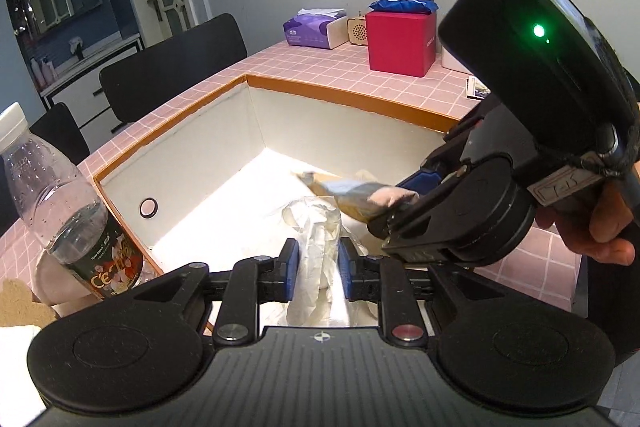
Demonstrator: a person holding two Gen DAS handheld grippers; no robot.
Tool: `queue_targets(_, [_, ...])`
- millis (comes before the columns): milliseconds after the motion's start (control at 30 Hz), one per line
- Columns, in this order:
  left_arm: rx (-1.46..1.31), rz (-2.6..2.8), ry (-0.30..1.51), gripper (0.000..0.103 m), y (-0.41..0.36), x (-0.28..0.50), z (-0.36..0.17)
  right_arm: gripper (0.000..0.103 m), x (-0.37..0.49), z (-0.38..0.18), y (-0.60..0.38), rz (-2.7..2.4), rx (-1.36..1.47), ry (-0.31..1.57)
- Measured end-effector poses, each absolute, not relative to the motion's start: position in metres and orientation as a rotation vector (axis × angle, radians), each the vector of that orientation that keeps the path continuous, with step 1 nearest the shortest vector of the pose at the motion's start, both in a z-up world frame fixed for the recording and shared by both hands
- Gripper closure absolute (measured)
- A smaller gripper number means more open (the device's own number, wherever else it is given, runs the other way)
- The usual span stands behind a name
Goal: Organize soft objects
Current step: 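Carry both bags into the white box and open both grippers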
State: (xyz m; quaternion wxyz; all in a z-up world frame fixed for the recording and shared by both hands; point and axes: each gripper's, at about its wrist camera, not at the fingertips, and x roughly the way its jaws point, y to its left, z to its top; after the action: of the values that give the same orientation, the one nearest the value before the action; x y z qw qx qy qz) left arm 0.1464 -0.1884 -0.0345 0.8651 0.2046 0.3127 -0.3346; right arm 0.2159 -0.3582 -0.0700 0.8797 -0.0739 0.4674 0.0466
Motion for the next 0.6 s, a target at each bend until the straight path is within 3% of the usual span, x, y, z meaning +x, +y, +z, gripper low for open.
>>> queue_targets(200, [0.433,-0.69,0.658,0.066,-0.19,0.148,-0.035,0.061,0.219,-0.074,-0.361,0.112,-0.115,1.018])
queue_targets(367, [0.435,-0.665,0.63,0.044,-0.184,0.144,-0.026,0.043,0.215,-0.068,-0.362,0.117,-0.11,1.014])
queue_targets(600, [0.406,-0.654,0.578,0.04,-0.168,0.133,-0.005,0.018,0.205,-0.05,-0.361,0.174,-0.05,0.998])
